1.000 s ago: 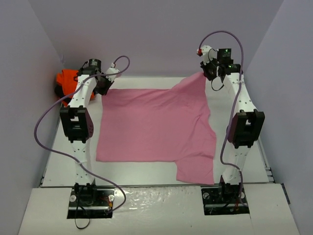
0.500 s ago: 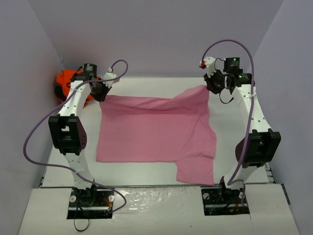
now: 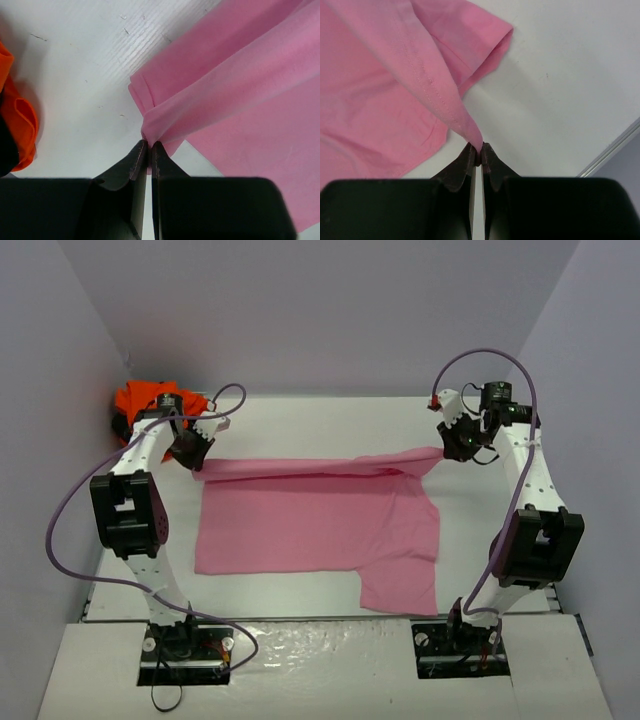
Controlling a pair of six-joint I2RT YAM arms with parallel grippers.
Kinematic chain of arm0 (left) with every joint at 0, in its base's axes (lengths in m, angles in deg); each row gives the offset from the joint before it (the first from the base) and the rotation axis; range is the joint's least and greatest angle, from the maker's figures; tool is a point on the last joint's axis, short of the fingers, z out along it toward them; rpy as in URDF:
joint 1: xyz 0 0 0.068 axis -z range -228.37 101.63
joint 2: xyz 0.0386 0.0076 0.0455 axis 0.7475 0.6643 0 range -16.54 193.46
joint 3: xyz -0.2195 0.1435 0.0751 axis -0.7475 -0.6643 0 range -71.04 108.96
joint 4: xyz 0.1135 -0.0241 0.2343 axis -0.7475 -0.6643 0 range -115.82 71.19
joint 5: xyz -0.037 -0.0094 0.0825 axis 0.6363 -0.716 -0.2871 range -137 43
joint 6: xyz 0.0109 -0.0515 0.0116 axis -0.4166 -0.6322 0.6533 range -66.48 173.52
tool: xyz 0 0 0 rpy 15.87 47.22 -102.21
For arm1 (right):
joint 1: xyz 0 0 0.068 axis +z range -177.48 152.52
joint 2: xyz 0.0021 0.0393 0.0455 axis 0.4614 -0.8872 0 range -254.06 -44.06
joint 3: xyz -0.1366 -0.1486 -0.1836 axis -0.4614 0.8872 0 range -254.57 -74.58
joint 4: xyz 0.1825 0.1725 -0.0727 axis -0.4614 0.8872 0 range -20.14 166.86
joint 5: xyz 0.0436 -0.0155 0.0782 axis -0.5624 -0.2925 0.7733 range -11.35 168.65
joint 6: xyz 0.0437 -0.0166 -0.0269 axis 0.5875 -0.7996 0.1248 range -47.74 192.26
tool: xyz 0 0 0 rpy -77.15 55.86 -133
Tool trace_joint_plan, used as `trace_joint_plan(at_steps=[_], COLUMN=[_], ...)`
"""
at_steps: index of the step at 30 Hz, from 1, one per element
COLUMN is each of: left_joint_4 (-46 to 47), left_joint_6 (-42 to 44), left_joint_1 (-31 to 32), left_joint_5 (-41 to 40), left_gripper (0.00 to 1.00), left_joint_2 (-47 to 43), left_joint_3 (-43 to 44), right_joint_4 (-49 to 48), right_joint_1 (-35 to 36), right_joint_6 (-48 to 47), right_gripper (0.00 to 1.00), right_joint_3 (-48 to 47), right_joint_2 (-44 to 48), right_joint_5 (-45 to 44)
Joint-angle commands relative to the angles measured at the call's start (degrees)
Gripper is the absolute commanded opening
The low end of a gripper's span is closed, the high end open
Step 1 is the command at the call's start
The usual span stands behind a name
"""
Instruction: Fold and stack the t-shirts
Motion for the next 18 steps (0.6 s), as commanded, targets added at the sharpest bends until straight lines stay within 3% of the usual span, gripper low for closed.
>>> trace_joint_plan(at_steps=[1,12,16,17,18], left_joint_4=[3.1,3.7,-0.2,-1.6,-2.9], left_joint_6=[1.6,1.0,2.9,3.5,4.1], left_joint_1=[-0.9,-0.7,-0.6,-0.5,-0.3], left_joint_5=[0.5,3.9,5.8,6.5,7.1], left_gripper=[0.00,0.00,0.00,0.00,0.01], left_joint_2=[-2.9,-6.7,-9.0,-9.6,-10.4], left_joint_3=[-0.6,-4.4,-5.5,-5.8,-6.4], right_joint_4=[2.1,10.2,15.6,17.1,18.5], right_joint_1=[-2.1,-0.6,1.0,1.3,1.4], right_joint_6=[-4.1,-8.8,-12.2,-13.1,-14.1], right_gripper=[0.00,0.00,0.01,0.04,0.17], right_joint_3=[0.3,0.2,0.7,1.0,1.5], right_joint_2=[3.1,3.3,2.7,2.7,2.7], right_joint_5=[1.7,5.1,4.0,3.7,3.5])
